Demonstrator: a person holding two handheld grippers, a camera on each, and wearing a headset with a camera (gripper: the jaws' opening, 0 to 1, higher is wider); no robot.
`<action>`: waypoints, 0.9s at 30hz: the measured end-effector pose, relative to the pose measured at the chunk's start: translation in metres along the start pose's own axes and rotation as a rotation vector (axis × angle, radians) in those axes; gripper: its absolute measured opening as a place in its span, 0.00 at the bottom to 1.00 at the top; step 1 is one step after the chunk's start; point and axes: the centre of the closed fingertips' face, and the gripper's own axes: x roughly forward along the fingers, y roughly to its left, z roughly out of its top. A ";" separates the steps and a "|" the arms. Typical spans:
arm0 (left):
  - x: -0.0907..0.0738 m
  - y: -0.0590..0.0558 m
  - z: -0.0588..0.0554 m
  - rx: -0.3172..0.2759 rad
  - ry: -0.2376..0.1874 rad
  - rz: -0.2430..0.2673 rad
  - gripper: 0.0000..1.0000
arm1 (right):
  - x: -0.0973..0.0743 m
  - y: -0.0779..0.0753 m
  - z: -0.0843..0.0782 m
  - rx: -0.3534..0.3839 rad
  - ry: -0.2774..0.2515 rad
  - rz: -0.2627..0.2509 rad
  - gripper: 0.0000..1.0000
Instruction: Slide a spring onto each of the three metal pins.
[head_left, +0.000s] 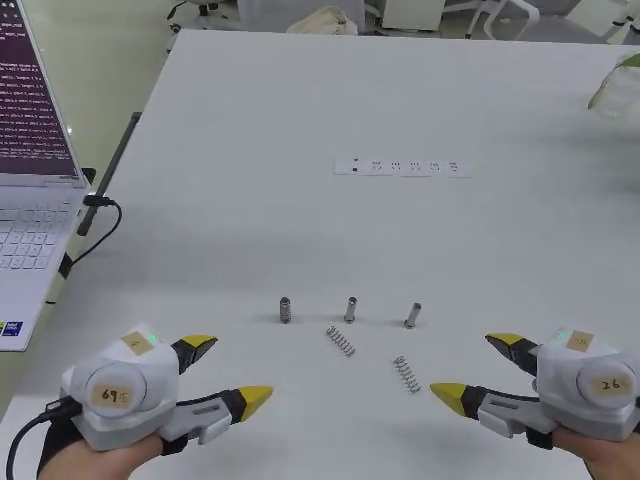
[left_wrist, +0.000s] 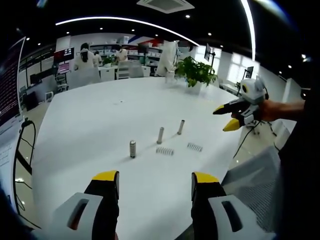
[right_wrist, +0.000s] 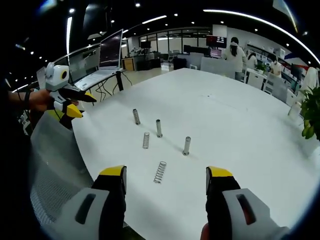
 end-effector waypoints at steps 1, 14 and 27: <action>0.000 0.000 0.000 0.002 0.001 -0.001 0.54 | 0.000 0.000 -0.001 0.000 0.001 0.001 0.63; 0.019 -0.007 0.014 0.120 0.041 -0.074 0.52 | -0.003 0.007 -0.008 -0.005 0.025 0.013 0.65; 0.051 -0.031 0.023 0.278 0.103 -0.204 0.51 | -0.013 0.013 -0.009 0.011 0.024 -0.001 0.65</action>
